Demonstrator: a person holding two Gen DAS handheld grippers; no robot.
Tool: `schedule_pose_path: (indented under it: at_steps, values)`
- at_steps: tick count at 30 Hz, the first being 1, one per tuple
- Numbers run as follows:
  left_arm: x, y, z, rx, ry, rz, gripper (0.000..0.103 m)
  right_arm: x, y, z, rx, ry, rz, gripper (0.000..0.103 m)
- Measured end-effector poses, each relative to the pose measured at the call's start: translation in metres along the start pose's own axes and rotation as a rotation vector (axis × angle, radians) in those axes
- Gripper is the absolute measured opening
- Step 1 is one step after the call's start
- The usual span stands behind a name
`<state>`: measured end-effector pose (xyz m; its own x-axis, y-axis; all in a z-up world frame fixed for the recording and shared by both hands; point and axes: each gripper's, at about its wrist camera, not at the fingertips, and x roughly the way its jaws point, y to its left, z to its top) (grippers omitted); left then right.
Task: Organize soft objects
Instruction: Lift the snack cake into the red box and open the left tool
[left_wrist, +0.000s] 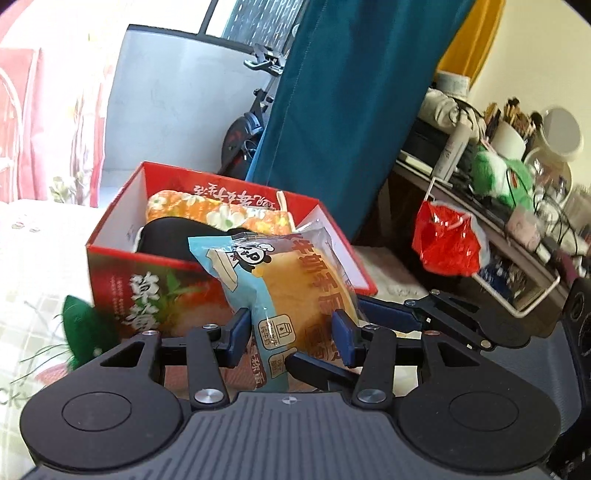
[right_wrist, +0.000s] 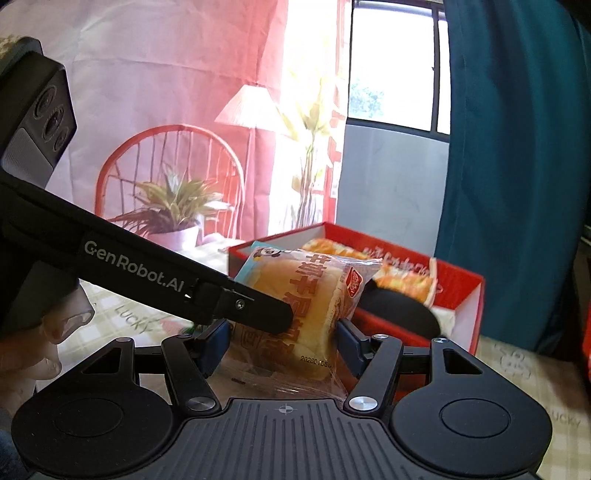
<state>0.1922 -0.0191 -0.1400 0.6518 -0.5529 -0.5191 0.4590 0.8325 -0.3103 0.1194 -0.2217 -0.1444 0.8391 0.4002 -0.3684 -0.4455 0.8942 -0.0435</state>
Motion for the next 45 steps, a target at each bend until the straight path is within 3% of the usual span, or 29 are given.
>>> schedule_pose_path:
  at_steps: [9, 17, 22, 25, 28, 31, 37, 39, 45]
  values:
    - [0.061, 0.003, 0.057, 0.036, 0.000, -0.048, 0.050, 0.037, -0.052, 0.028, 0.034, -0.012, -0.060, 0.056]
    - [0.122, 0.009, 0.086, 0.033, 0.036, -0.074, 0.050, 0.078, -0.101, 0.033, 0.100, -0.001, -0.117, 0.052]
    - [0.152, 0.009, 0.093, 0.048, 0.040, -0.041, 0.050, 0.106, -0.121, 0.030, 0.147, 0.024, -0.165, 0.052]
    - [0.165, 0.009, 0.094, 0.068, 0.045, 0.023, 0.049, 0.123, -0.127, 0.026, 0.155, 0.063, -0.185, 0.044]
    - [0.169, 0.011, 0.093, 0.070, 0.049, 0.043, 0.049, 0.138, -0.130, 0.023, 0.154, 0.112, -0.206, 0.035]
    - [0.166, 0.011, 0.094, 0.090, 0.039, 0.069, 0.049, 0.146, -0.134, 0.021, 0.168, 0.150, -0.228, 0.033]
    - [0.154, 0.016, 0.097, 0.113, 0.010, 0.131, 0.050, 0.164, -0.146, 0.022, 0.209, 0.265, -0.328, 0.012]
    - [0.148, 0.016, 0.096, 0.131, 0.004, 0.151, 0.050, 0.167, -0.147, 0.022, 0.208, 0.291, -0.337, 0.011]
    - [0.127, 0.018, 0.095, 0.151, -0.014, 0.185, 0.051, 0.143, -0.137, 0.027, 0.206, 0.217, -0.323, 0.013]
